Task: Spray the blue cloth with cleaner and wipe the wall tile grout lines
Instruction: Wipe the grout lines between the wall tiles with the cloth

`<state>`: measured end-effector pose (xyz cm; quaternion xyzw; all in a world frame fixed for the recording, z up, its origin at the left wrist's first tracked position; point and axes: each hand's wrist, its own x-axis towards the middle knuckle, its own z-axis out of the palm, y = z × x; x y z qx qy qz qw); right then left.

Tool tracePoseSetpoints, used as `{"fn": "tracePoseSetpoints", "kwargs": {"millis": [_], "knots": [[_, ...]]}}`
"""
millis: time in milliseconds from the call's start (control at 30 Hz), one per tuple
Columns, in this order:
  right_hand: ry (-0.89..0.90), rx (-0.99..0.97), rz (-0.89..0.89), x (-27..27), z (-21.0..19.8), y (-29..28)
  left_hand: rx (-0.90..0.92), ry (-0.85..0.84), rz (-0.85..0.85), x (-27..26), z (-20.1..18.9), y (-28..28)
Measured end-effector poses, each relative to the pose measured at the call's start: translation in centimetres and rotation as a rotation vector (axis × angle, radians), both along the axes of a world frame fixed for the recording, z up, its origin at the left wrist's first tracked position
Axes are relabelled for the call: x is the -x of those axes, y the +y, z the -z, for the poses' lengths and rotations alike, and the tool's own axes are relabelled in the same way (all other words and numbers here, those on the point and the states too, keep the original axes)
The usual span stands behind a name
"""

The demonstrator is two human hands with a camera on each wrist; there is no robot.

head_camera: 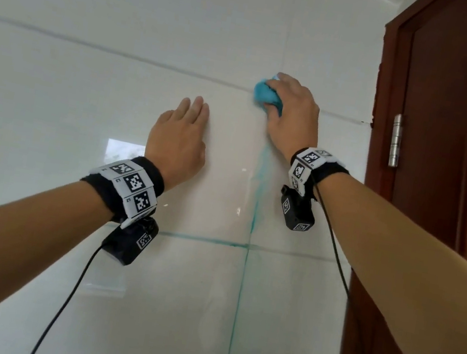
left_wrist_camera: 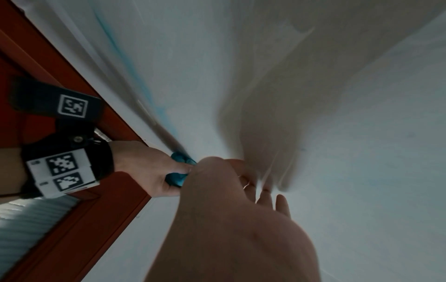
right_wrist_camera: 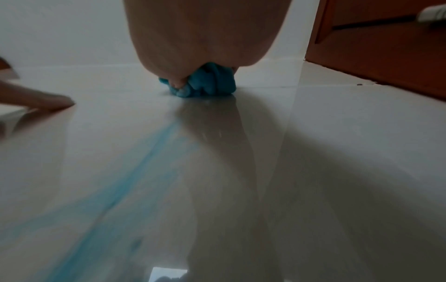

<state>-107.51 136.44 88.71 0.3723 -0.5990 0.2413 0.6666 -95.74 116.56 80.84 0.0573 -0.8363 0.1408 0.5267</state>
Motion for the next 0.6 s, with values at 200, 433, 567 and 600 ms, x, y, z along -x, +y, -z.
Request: {"fn": "tracePoseSetpoints", "kwargs": {"millis": [200,433,567,600], "knots": [[0.011,0.001,0.018,0.1,7.6,0.3,-0.027,0.007,0.038,0.5,0.3,-0.1],[-0.050,-0.101,0.077,-0.2,14.0,2.7,-0.080,-0.016,0.035,0.2,0.3,0.4],[-0.093,-0.144,0.066,-2.4,11.3,3.1,-0.097,-0.025,0.023,0.0,0.5,0.7],[-0.091,-0.096,0.054,-2.9,9.7,3.0,-0.103,-0.023,0.029,0.1,0.5,0.9]]}}
